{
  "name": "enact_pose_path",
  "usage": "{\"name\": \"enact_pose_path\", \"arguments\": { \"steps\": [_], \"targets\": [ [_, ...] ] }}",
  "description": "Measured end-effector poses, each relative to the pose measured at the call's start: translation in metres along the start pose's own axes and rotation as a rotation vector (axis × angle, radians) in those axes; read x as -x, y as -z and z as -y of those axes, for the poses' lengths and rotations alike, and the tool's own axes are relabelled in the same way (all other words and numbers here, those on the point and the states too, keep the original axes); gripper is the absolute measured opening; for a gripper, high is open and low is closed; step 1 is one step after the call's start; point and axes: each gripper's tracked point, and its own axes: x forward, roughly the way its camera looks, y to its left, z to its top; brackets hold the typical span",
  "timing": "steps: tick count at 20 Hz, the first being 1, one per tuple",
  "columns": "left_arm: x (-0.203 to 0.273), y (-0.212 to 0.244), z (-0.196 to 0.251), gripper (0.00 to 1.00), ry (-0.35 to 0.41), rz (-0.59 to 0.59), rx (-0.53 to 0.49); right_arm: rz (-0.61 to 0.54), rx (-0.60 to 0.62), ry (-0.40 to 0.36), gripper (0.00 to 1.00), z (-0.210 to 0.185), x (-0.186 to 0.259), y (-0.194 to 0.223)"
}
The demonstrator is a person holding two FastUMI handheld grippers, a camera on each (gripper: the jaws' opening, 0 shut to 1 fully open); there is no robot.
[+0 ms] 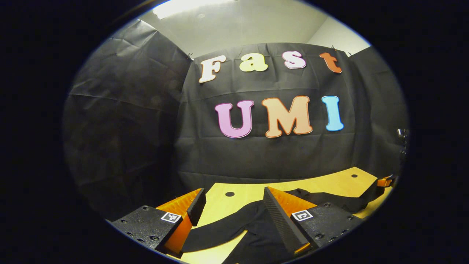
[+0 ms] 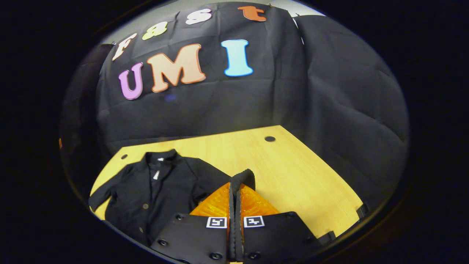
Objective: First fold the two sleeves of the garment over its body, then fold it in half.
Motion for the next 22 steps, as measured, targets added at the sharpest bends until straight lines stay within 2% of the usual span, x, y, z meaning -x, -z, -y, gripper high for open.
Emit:
{"name": "enact_pose_path", "arguments": {
  "steps": [4,6,12,13,18,22],
  "targets": [
    [0.007,0.008,-0.042,0.97,-0.057,-0.015,0.008,0.079,0.046,-0.098,0.02,-0.069,0.005,-0.03],
    [0.012,0.011,-0.061,0.94,-0.082,-0.021,0.013,0.115,0.089,-0.142,0.02,-0.105,0.009,-0.041],
    [0.02,0.027,-0.122,0.94,-0.158,-0.048,0.01,0.12,0.182,-0.253,0.02,-0.199,0.005,-0.036],
    [0.021,0.029,-0.132,0.97,-0.172,-0.054,0.012,0.12,0.199,-0.266,0.02,-0.212,0.005,-0.034],
    [0.028,0.049,-0.171,0.97,-0.226,-0.085,0.025,0.103,0.247,-0.32,0.02,-0.27,-0.003,-0.026],
    [0.026,0.06,-0.19,0.98,-0.232,-0.102,0.021,0.061,0.273,-0.347,0.05,-0.313,-0.016,-0.008]
  ]
}}
